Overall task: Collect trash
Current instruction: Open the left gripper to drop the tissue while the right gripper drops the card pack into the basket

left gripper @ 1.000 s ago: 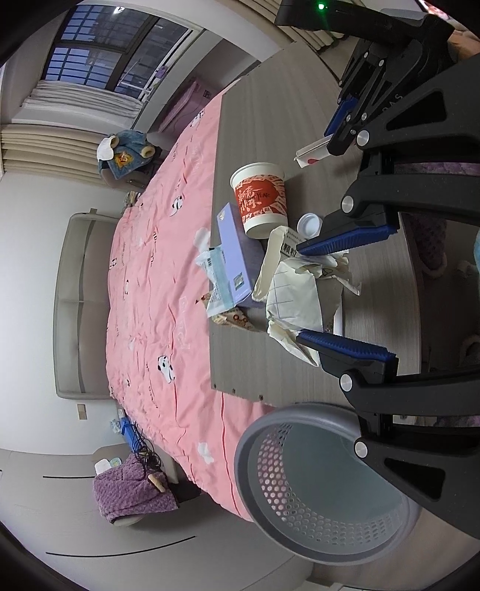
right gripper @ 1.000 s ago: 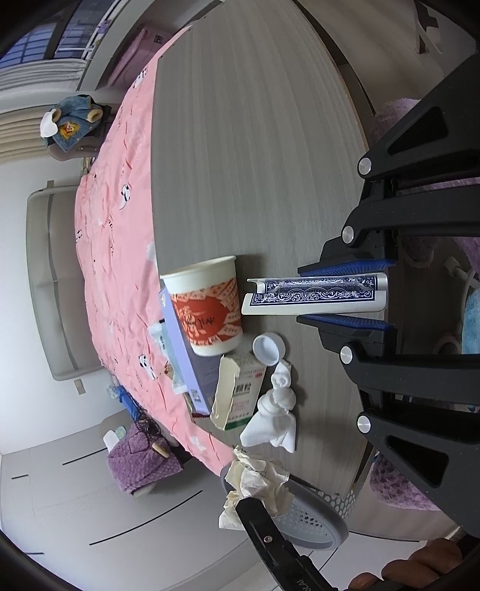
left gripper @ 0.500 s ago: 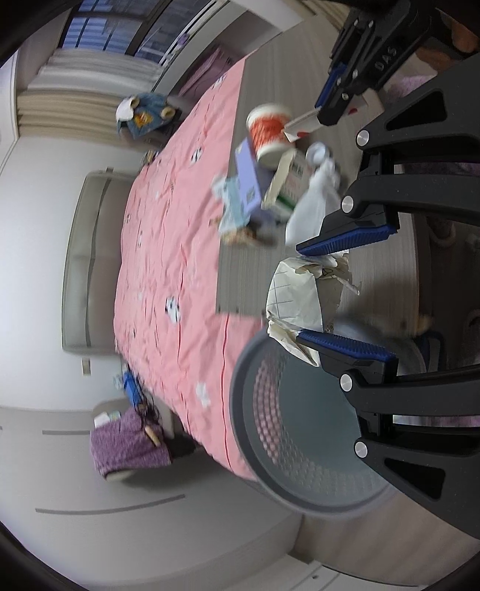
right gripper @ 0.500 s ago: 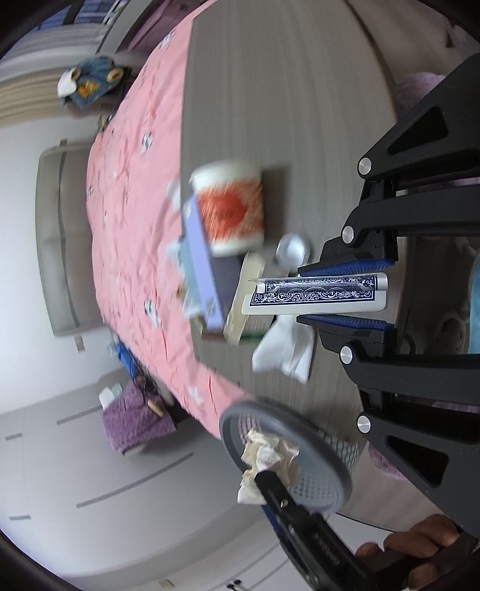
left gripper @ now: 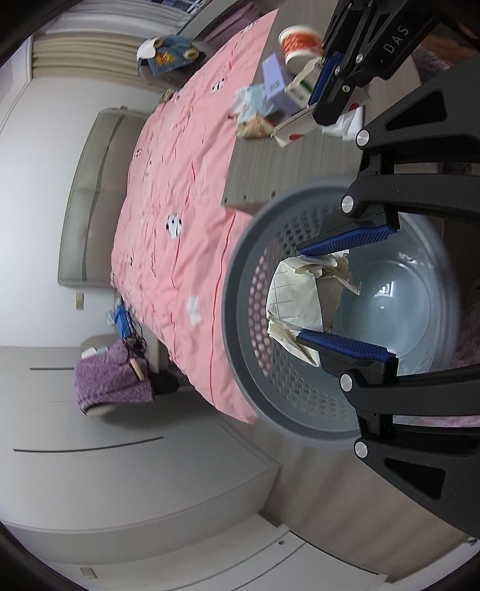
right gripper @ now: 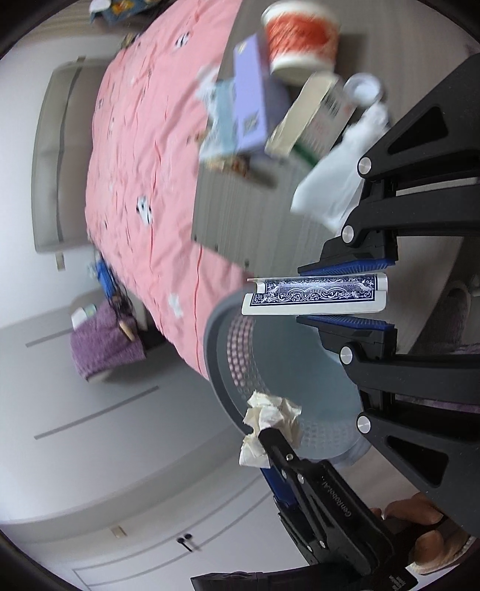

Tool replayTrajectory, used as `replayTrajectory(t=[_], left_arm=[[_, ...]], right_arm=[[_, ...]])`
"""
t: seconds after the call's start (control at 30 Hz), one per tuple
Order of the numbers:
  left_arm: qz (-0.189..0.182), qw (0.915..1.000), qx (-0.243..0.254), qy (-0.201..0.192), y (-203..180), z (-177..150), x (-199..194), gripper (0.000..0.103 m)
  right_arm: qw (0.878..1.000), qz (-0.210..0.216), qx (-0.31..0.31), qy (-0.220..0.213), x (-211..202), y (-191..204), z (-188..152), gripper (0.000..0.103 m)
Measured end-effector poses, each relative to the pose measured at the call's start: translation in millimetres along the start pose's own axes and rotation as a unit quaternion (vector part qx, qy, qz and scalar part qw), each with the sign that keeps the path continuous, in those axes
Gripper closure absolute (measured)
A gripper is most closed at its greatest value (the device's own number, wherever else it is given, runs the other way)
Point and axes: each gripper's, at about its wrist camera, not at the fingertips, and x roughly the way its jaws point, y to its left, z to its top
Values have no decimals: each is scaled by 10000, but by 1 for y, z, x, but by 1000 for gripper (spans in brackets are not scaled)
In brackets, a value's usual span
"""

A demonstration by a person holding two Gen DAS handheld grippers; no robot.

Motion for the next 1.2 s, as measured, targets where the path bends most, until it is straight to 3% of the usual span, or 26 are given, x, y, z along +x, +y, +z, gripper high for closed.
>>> replayTrajectory(t=[0.37, 0.77, 0.8, 0.9, 1.2], left_arm=[[236, 9992, -254, 187, 32, -4, 28, 62], [435, 9978, -447, 228, 48, -1, 44, 60], [449, 9977, -453, 237, 49, -1, 44, 58], [487, 9972, -504, 272, 51, -1, 46, 47], [563, 9963, -578, 283, 53, -1, 45, 42]], right_arm=[[9983, 400, -347, 261, 44, 34, 18, 81], [9972, 465, -464, 353, 68, 42, 27, 79], [9973, 454, -469, 347, 69, 41, 28, 77], [9976, 445, -446, 283, 66, 41, 27, 58], [9982, 421, -381, 215, 63, 37, 27, 56]])
